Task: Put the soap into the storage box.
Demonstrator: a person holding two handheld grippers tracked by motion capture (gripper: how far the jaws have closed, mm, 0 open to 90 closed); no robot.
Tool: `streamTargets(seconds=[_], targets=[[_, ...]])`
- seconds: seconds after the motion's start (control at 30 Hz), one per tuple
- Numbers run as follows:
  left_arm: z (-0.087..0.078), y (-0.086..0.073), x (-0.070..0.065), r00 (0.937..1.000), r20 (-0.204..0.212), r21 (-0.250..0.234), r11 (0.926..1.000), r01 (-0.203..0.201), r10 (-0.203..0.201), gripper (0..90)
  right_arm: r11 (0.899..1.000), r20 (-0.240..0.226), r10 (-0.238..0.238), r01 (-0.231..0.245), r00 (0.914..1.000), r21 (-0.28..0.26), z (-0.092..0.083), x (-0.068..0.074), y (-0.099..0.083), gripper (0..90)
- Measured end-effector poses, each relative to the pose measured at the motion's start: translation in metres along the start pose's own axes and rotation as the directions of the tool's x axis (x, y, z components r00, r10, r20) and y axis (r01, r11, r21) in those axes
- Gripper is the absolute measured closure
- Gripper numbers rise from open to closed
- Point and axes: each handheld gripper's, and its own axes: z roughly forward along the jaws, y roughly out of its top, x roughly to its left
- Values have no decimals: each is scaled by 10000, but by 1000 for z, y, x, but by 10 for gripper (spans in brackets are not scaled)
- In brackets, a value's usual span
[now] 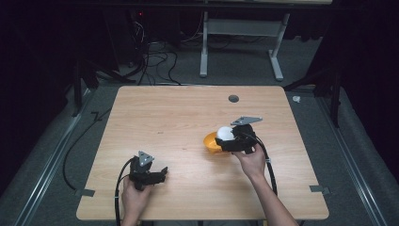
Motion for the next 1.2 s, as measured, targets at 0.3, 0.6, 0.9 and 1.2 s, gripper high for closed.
streamTargets(seconds=[0.3, 0.6, 0.9, 1.2], targets=[[0, 0, 0, 10000, 3, 2, 10000, -2, 2, 148, 9992, 113, -2, -2, 9999, 391, 17, 2, 1, 245], [0, 0, 0, 10000, -2, 29, 10000, -9, 9, 148, 9957, 185, 185, -201, 9997, 900, 32, 1, -2, 244], [0, 0, 0, 10000, 8, 15, 10000, 0, 0, 148, 9944, 359, 276, -310, 9990, 1006, 38, -1, -3, 244], [0, 0, 0, 10000, 13, 1, 10000, -18, 18, 148, 9911, 435, 302, -355, 9986, 1285, 42, -1, -4, 243]])
